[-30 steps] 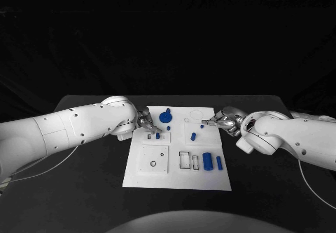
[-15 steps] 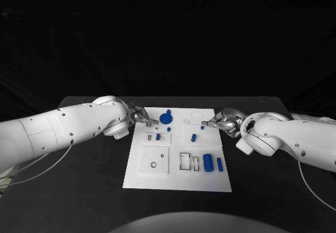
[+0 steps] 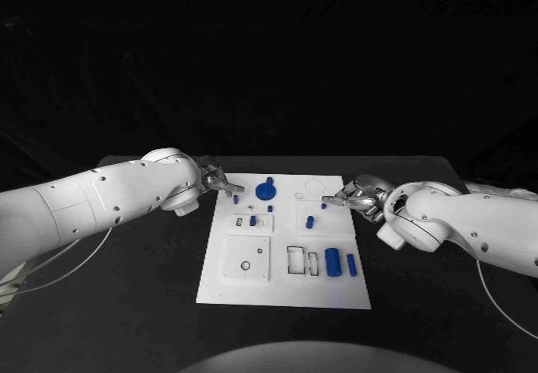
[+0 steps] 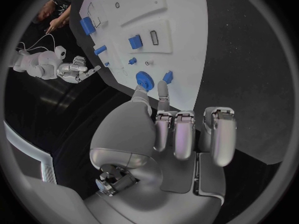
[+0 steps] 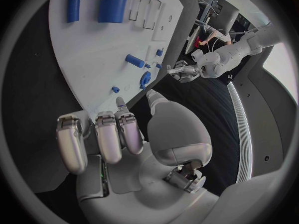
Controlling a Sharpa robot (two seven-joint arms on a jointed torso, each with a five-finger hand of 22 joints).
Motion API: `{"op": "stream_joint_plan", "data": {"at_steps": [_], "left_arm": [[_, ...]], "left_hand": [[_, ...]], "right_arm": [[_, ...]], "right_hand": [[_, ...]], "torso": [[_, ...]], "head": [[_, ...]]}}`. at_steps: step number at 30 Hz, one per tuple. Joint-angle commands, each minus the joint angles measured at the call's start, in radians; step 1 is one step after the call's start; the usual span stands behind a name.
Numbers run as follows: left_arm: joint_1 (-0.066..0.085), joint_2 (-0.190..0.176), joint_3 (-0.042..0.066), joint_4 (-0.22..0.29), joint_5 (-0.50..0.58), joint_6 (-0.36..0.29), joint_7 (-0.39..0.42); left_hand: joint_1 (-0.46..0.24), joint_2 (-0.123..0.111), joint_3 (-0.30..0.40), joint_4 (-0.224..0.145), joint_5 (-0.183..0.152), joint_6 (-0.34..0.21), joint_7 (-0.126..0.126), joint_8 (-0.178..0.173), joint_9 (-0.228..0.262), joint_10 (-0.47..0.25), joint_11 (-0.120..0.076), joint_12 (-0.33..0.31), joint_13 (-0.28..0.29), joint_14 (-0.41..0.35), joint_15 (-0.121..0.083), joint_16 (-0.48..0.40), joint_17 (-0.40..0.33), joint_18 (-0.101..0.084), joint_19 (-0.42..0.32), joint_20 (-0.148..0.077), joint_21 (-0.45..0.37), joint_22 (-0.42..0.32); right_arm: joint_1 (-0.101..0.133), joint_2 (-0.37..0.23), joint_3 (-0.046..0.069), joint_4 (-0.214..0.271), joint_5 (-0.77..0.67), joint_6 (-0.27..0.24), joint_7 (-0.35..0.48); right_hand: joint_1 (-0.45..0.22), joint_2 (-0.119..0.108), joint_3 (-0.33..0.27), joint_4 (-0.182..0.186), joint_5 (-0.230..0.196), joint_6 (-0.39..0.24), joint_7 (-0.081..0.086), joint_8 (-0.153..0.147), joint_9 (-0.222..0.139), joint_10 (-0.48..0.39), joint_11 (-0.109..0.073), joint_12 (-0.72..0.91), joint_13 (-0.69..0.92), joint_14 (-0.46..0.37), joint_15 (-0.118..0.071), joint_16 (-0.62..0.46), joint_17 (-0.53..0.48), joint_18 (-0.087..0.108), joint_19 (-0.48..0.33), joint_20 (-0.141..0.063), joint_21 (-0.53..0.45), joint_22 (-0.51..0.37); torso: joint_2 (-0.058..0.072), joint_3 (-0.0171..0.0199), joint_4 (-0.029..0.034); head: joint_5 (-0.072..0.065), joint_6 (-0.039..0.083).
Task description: Assemble the parts on the task board
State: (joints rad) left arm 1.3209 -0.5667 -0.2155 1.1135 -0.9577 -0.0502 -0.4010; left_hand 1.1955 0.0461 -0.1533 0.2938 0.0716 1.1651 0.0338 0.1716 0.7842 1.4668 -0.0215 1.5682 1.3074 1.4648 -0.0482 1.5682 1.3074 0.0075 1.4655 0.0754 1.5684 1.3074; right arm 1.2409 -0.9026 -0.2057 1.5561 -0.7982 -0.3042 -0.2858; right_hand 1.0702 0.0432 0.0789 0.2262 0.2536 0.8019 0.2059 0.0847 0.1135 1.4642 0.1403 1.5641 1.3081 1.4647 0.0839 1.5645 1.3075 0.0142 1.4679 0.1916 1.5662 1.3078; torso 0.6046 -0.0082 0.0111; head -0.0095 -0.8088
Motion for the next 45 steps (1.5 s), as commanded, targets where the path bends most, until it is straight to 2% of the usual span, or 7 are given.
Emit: {"op": "stream_joint_plan", "data": {"at_steps": [1, 16, 21, 45], "left_arm": [[0.002, 0.014, 0.001, -0.025, -0.049, 0.053, -0.010], [-0.010, 0.095, 0.000, -0.156, -0.098, 0.141, -0.023], [-0.015, 0.113, 0.000, -0.181, -0.102, 0.160, -0.019], [-0.019, 0.134, 0.000, -0.199, -0.106, 0.192, 0.000]], "left_hand": [[-0.014, 0.001, -0.009, 0.000, 0.005, 0.007, 0.000, -0.006, -0.002, 0.104, 0.001, 0.003, 0.263, 0.106, -0.003, 0.003, 0.263, -0.008, 0.105, 0.001, 0.002, 0.263], [-0.026, 0.004, -0.017, 0.000, 0.003, 0.007, 0.001, -0.012, -0.007, 0.104, 0.002, 0.003, 0.263, 0.106, -0.003, 0.003, 0.263, -0.008, 0.105, 0.001, 0.002, 0.263], [-0.025, 0.004, -0.017, -0.001, 0.002, 0.006, 0.001, -0.013, -0.008, 0.104, 0.002, 0.003, 0.263, 0.106, -0.003, 0.003, 0.263, -0.008, 0.105, 0.001, 0.002, 0.263], [0.000, 0.005, -0.015, -0.004, 0.003, 0.006, 0.000, -0.018, -0.013, 0.104, 0.002, 0.003, 0.263, 0.106, -0.001, 0.003, 0.263, -0.008, 0.105, 0.001, 0.002, 0.263]], "right_arm": [[-0.001, 0.000, 0.000, 0.001, -0.004, 0.013, 0.003], [-0.001, 0.001, 0.000, 0.004, -0.004, 0.013, 0.003], [-0.001, 0.000, 0.000, 0.005, -0.004, 0.013, 0.002], [-0.001, 0.005, 0.000, 0.002, -0.004, 0.018, -0.001]], "right_hand": [[-0.001, 0.010, -0.004, 0.001, 0.004, -0.006, 0.011, 0.006, 0.001, 0.107, 0.008, 0.007, 0.263, 0.106, 0.007, 0.006, 0.263, -0.014, 0.103, 0.005, 0.005, 0.263], [0.000, 0.012, -0.004, 0.001, 0.004, -0.006, 0.012, 0.007, 0.002, 0.107, 0.008, 0.007, 0.263, 0.106, 0.008, 0.006, 0.263, -0.014, 0.103, 0.006, 0.005, 0.263], [0.000, 0.012, -0.004, 0.001, 0.004, -0.006, 0.012, 0.007, 0.002, 0.107, 0.008, 0.007, 0.263, 0.106, 0.008, 0.006, 0.263, -0.014, 0.103, 0.006, 0.005, 0.263], [0.001, 0.012, -0.005, 0.001, 0.004, -0.006, 0.012, 0.007, 0.002, 0.107, 0.009, 0.007, 0.263, 0.106, 0.008, 0.006, 0.263, -0.014, 0.103, 0.006, 0.005, 0.263]], "torso": [[0.000, 0.0005, -0.0006], [0.000, 0.0004, -0.0005], [0.001, 0.0000, 0.0003], [0.000, 0.0007, -0.0005]], "head": [[-0.001, -0.002], [-0.003, 0.000], [-0.004, -0.003], [-0.004, -0.008]]}}
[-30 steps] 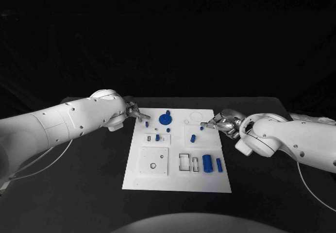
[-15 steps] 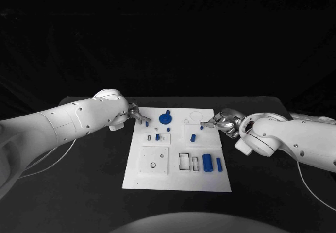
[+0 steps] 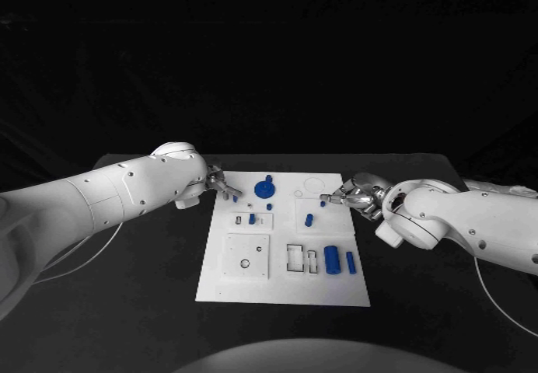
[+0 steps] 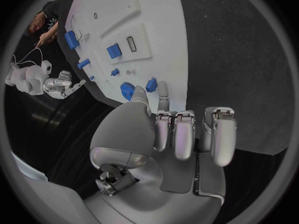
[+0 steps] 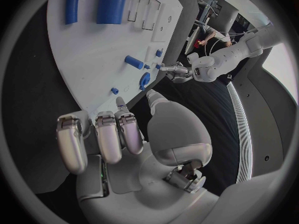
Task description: Assemble the parts on the task board
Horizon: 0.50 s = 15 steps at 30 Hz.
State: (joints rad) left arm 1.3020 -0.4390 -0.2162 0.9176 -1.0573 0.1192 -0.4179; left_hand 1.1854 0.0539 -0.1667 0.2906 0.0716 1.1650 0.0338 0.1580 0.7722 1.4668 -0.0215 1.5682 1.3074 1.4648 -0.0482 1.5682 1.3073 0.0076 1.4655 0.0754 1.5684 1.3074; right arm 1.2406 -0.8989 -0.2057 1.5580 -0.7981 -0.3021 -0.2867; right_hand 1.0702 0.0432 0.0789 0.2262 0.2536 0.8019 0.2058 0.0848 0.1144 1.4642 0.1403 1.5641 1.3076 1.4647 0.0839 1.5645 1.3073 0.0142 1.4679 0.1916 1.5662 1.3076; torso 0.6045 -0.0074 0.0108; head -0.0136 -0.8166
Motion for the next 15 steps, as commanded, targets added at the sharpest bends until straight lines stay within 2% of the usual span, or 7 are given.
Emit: {"op": "stream_joint_plan", "data": {"at_steps": [1, 10, 15], "left_arm": [[0.000, 0.008, 0.001, -0.005, -0.006, 0.023, 0.018], [0.000, 0.021, 0.001, -0.023, -0.006, 0.022, 0.026], [-0.001, 0.024, 0.001, -0.030, -0.006, 0.021, 0.031]], "left_hand": [[0.010, -0.002, -0.002, -0.001, 0.003, 0.006, 0.000, -0.005, -0.001, 0.104, 0.002, 0.003, 0.263, 0.106, -0.001, 0.003, 0.264, -0.008, 0.105, 0.001, 0.002, 0.263], [0.012, 0.000, -0.002, 0.001, 0.010, 0.011, 0.000, -0.001, 0.002, 0.104, 0.001, 0.003, 0.263, 0.106, 0.000, 0.003, 0.264, -0.008, 0.105, 0.001, 0.002, 0.263], [0.014, 0.001, -0.008, 0.002, 0.055, 0.012, -0.003, 0.010, 0.012, 0.104, -0.001, 0.003, 0.263, 0.106, 0.001, 0.003, 0.264, -0.008, 0.105, 0.002, 0.002, 0.263]], "right_arm": [[-0.001, 0.001, 0.000, 0.000, -0.004, 0.016, 0.000], [-0.001, 0.002, 0.000, -0.001, -0.004, 0.018, -0.001], [-0.001, 0.002, 0.000, -0.002, -0.005, 0.018, -0.001]], "right_hand": [[0.001, 0.012, -0.005, 0.001, 0.004, -0.006, 0.012, 0.007, 0.001, 0.107, 0.009, 0.007, 0.263, 0.106, 0.008, 0.006, 0.264, -0.014, 0.103, 0.006, 0.005, 0.263], [0.001, 0.012, -0.005, 0.001, 0.004, -0.006, 0.012, 0.007, 0.001, 0.107, 0.009, 0.007, 0.263, 0.106, 0.008, 0.006, 0.264, -0.014, 0.103, 0.006, 0.005, 0.263], [0.001, 0.012, -0.005, 0.001, 0.004, -0.006, 0.012, 0.007, 0.001, 0.107, 0.009, 0.007, 0.263, 0.106, 0.008, 0.006, 0.264, -0.014, 0.103, 0.006, 0.005, 0.263]], "torso": [[0.000, -0.0004, 0.0001], [0.000, -0.0002, 0.0007], [-0.001, 0.0001, 0.0015]], "head": [[-0.001, 0.001], [-0.003, -0.001], [-0.002, -0.002]]}}
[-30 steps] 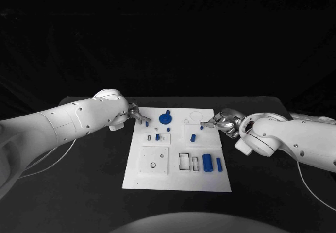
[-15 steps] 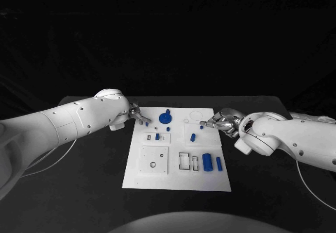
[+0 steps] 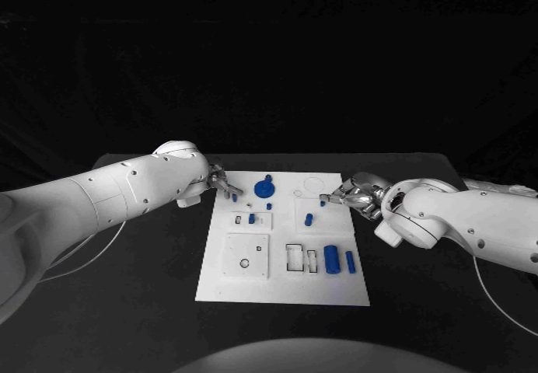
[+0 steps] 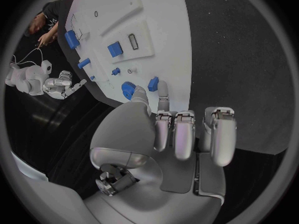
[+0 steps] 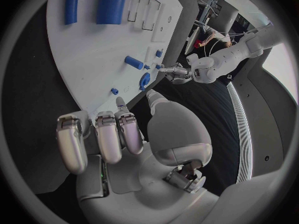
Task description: Assemble the parts on the task board
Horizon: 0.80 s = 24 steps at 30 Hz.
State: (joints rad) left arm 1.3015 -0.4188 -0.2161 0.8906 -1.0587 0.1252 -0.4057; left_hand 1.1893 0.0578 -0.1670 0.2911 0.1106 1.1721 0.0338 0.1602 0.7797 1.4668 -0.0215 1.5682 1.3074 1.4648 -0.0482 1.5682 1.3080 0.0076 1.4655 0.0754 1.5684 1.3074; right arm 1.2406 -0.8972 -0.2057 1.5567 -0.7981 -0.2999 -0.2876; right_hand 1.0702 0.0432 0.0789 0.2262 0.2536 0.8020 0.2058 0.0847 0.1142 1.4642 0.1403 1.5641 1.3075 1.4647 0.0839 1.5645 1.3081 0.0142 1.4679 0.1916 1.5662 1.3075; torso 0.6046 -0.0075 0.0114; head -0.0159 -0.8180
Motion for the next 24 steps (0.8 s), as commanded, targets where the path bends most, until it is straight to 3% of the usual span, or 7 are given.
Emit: {"op": "stream_joint_plan", "data": {"at_steps": [1, 8, 14, 20, 24], "left_arm": [[0.000, 0.004, 0.001, -0.003, -0.005, 0.015, 0.020], [-0.001, 0.007, 0.001, -0.006, -0.005, 0.014, 0.026], [-0.001, 0.010, 0.001, -0.008, -0.005, 0.027, 0.024], [-0.002, 0.013, 0.001, -0.009, -0.001, 0.032, 0.025], [-0.002, 0.016, 0.001, -0.009, 0.001, 0.036, 0.026]], "left_hand": [[0.010, -0.003, -0.009, 0.001, 0.025, 0.004, -0.003, 0.010, 0.007, 0.104, -0.001, 0.003, 0.263, 0.106, 0.001, 0.003, 0.263, -0.008, 0.105, 0.002, 0.002, 0.263], [0.013, -0.003, -0.018, 0.001, 0.100, -0.007, -0.005, 0.021, 0.021, 0.104, -0.003, 0.003, 0.263, 0.106, 0.002, 0.003, 0.263, -0.008, 0.105, 0.003, 0.002, 0.263], [0.028, -0.001, -0.017, 0.001, 0.138, -0.014, -0.006, 0.025, 0.026, 0.104, -0.004, 0.003, 0.263, 0.106, 0.002, 0.003, 0.263, -0.008, 0.105, 0.004, 0.002, 0.263], [0.064, 0.001, -0.007, 0.001, 0.220, -0.022, -0.011, 0.030, 0.032, 0.104, -0.008, 0.003, 0.263, 0.106, 0.003, 0.003, 0.263, -0.008, 0.105, 0.004, 0.002, 0.263], [0.077, 0.001, -0.003, 0.000, 0.242, -0.024, -0.012, 0.032, 0.033, 0.104, -0.010, 0.003, 0.263, 0.106, 0.003, 0.003, 0.263, -0.008, 0.105, 0.004, 0.002, 0.263]], "right_arm": [[-0.001, 0.001, 0.000, -0.001, -0.005, 0.016, -0.001], [-0.001, 0.002, 0.000, -0.003, -0.005, 0.015, 0.000], [-0.001, 0.002, 0.000, -0.003, -0.005, 0.016, 0.000], [-0.001, 0.002, 0.000, -0.003, -0.005, 0.016, -0.001], [-0.001, 0.002, 0.000, -0.002, -0.006, 0.016, -0.001]], "right_hand": [[0.001, 0.013, -0.005, 0.000, 0.005, -0.007, 0.012, 0.007, 0.002, 0.107, 0.009, 0.007, 0.263, 0.106, 0.008, 0.006, 0.263, -0.014, 0.103, 0.007, 0.005, 0.263], [0.001, 0.013, -0.005, 0.000, 0.005, -0.007, 0.012, 0.007, 0.002, 0.107, 0.009, 0.007, 0.263, 0.106, 0.008, 0.006, 0.263, -0.014, 0.103, 0.007, 0.005, 0.263], [0.001, 0.013, -0.005, 0.000, 0.005, -0.007, 0.012, 0.007, 0.002, 0.107, 0.009, 0.007, 0.263, 0.106, 0.008, 0.006, 0.263, -0.014, 0.103, 0.007, 0.005, 0.263], [0.001, 0.013, -0.005, 0.000, 0.005, -0.007, 0.012, 0.007, 0.002, 0.107, 0.009, 0.007, 0.263, 0.106, 0.008, 0.006, 0.263, -0.014, 0.103, 0.007, 0.005, 0.263], [0.002, 0.013, -0.005, 0.000, 0.005, -0.007, 0.013, 0.008, 0.002, 0.107, 0.009, 0.007, 0.263, 0.106, 0.008, 0.006, 0.263, -0.014, 0.103, 0.007, 0.005, 0.263]], "torso": [[-0.001, 0.0001, 0.0010], [-0.001, -0.0003, 0.0003], [0.000, -0.0005, 0.0005], [0.000, 0.0000, 0.0005], [0.000, -0.0001, -0.0001]], "head": [[-0.001, -0.001], [0.000, -0.001], [-0.001, 0.000], [-0.001, -0.001], [-0.001, -0.001]]}}
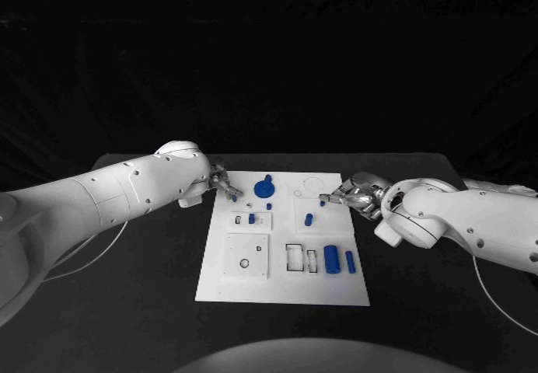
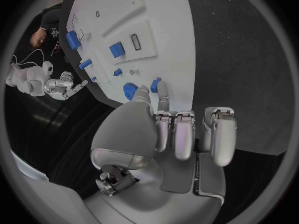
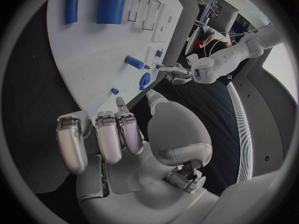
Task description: Assemble the parts on the task board
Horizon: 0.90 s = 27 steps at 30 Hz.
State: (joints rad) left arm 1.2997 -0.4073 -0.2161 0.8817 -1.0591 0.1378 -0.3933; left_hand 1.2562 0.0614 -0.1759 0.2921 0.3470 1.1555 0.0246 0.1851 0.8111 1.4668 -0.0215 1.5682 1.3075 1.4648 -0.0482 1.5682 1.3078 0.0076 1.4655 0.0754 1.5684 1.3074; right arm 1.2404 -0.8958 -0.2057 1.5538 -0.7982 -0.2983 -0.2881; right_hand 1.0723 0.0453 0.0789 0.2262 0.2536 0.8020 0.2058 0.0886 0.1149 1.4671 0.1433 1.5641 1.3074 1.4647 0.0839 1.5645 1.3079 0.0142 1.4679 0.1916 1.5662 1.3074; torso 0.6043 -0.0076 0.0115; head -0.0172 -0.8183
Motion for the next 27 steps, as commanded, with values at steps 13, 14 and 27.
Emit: {"op": "stream_joint_plan", "data": {"at_steps": [13, 14, 27], "left_arm": [[-0.001, 0.010, 0.001, -0.004, 0.002, 0.029, 0.008], [-0.001, 0.010, 0.001, -0.005, 0.002, 0.029, 0.008], [-0.002, 0.016, 0.001, -0.013, 0.002, 0.030, 0.003]], "left_hand": [[0.040, 0.010, 0.021, -0.001, 0.014, -0.010, -0.006, 0.010, 0.004, 0.104, -0.013, 0.003, 0.263, 0.106, 0.004, 0.003, 0.263, -0.008, 0.105, 0.005, 0.002, 0.263], [0.040, 0.010, 0.021, -0.001, 0.014, -0.010, -0.006, 0.010, 0.004, 0.104, -0.013, 0.003, 0.263, 0.106, 0.004, 0.003, 0.263, -0.008, 0.105, 0.005, 0.002, 0.263], [0.055, 0.028, 0.035, 0.000, 0.015, -0.013, -0.006, 0.011, 0.005, 0.104, -0.013, 0.003, 0.263, 0.106, 0.005, 0.003, 0.263, -0.008, 0.105, 0.005, 0.002, 0.263]], "right_arm": [[-0.001, 0.000, 0.000, 0.001, -0.006, 0.016, -0.002], [-0.001, 0.000, 0.000, 0.002, -0.006, 0.017, -0.003], [-0.001, 0.000, 0.000, 0.002, -0.006, 0.019, -0.004]], "right_hand": [[0.000, 0.011, -0.005, 0.000, 0.005, -0.007, 0.013, 0.004, 0.001, 0.104, 0.006, 0.007, 0.263, 0.106, 0.008, 0.006, 0.263, -0.014, 0.103, 0.007, 0.005, 0.263], [0.000, 0.011, -0.005, 0.000, 0.005, -0.007, 0.013, 0.004, 0.001, 0.104, 0.006, 0.007, 0.263, 0.106, 0.008, 0.006, 0.263, -0.014, 0.103, 0.007, 0.005, 0.263], [0.000, 0.011, -0.005, 0.000, 0.005, -0.007, 0.013, 0.004, 0.001, 0.104, 0.006, 0.007, 0.263, 0.106, 0.008, 0.006, 0.263, -0.014, 0.103, 0.007, 0.005, 0.263]], "torso": [[0.000, -0.0004, -0.0001], [0.000, -0.0004, -0.0001], [0.000, -0.0006, 0.0006]], "head": [[0.000, -0.003], [0.000, -0.003], [0.003, -0.004]]}}
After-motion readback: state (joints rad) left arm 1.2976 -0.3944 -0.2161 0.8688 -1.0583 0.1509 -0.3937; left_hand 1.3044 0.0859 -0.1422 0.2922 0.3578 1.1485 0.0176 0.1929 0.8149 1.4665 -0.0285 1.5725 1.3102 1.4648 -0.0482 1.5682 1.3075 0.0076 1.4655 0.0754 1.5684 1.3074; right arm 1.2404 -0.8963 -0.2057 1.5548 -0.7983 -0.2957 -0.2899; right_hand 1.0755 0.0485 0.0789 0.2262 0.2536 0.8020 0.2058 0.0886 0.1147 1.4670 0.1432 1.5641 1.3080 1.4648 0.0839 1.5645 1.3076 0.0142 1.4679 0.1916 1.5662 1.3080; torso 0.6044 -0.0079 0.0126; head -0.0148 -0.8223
